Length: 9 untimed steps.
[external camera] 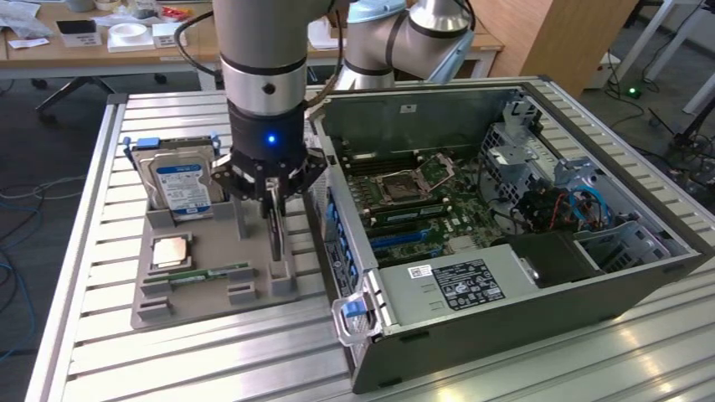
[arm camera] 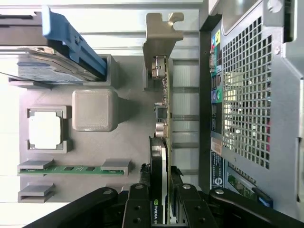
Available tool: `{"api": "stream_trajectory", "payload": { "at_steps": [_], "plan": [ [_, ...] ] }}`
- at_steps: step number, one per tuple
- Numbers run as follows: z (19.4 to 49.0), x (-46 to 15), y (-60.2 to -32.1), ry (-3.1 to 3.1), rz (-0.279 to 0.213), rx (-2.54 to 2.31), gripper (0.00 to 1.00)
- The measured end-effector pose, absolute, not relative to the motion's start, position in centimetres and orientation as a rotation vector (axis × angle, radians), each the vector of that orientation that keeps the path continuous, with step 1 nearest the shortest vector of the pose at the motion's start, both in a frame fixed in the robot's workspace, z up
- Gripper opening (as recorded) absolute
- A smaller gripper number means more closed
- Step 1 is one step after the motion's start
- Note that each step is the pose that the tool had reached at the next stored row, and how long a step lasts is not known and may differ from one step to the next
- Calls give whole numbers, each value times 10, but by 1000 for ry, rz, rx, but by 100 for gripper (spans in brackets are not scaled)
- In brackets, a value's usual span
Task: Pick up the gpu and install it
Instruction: 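Pick up the gpu and move the gpu toward the slot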
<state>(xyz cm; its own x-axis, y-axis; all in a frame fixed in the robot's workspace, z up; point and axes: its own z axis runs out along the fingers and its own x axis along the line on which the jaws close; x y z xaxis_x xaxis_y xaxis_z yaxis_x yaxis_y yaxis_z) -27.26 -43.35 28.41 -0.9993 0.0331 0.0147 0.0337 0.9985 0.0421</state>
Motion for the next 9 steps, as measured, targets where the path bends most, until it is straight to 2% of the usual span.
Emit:
{"api": "stream_trajectory", "payload": {
  "at_steps": [9],
  "plan": [
    [325,-273,-433,-3126,-68,-52,26]
  ]
}}
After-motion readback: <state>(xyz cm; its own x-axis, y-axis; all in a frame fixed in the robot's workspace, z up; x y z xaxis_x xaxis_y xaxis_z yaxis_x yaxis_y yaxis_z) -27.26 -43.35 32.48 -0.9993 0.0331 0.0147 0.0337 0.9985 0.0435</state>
